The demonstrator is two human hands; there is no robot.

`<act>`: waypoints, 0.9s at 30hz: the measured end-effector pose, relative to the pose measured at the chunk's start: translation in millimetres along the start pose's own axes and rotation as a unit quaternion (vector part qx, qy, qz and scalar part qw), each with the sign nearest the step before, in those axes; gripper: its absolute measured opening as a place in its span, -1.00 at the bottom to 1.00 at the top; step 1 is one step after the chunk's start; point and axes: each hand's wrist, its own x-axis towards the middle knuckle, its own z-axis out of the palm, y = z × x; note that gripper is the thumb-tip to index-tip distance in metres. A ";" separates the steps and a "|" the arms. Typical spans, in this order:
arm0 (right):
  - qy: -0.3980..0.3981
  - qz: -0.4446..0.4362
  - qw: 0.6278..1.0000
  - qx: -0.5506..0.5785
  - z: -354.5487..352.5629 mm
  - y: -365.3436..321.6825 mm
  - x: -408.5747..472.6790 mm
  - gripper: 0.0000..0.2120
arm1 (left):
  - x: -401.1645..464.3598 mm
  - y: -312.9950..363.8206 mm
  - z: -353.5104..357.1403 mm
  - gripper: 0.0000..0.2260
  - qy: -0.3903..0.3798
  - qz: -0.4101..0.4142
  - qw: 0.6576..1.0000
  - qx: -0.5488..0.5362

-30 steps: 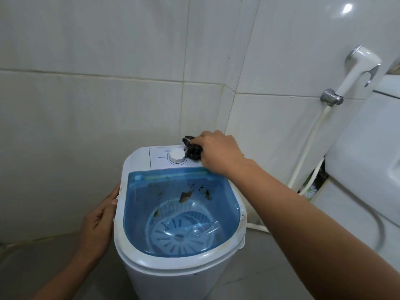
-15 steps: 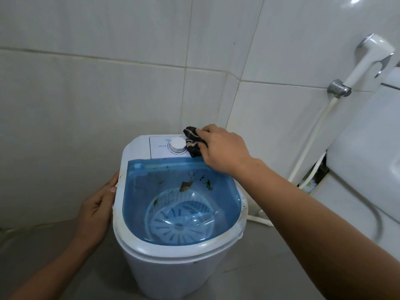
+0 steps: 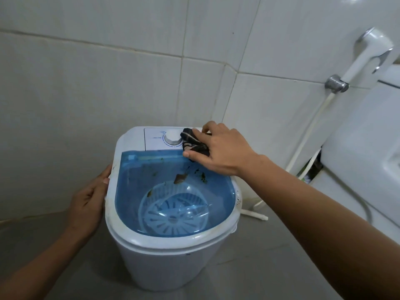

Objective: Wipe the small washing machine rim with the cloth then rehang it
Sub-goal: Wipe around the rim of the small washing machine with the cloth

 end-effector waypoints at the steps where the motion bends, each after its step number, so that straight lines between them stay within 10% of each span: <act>1: 0.010 -0.011 1.000 -0.002 1.0 3.6 -3.8 -0.22 | -0.6 1.8 0.0 -0.64 0.003 0.001 1.000 -0.004; 8: 0.101 0.057 0.993 0.005 8.1 8.5 17.0 -0.63 | -1.1 9.7 2.8 -0.49 -0.005 -0.001 1.000 0.001; 27: 0.004 0.106 0.991 0.085 -3.0 28.7 -12.7 -0.56 | 6.1 -9.3 -1.6 -0.67 -0.002 -0.028 1.000 0.009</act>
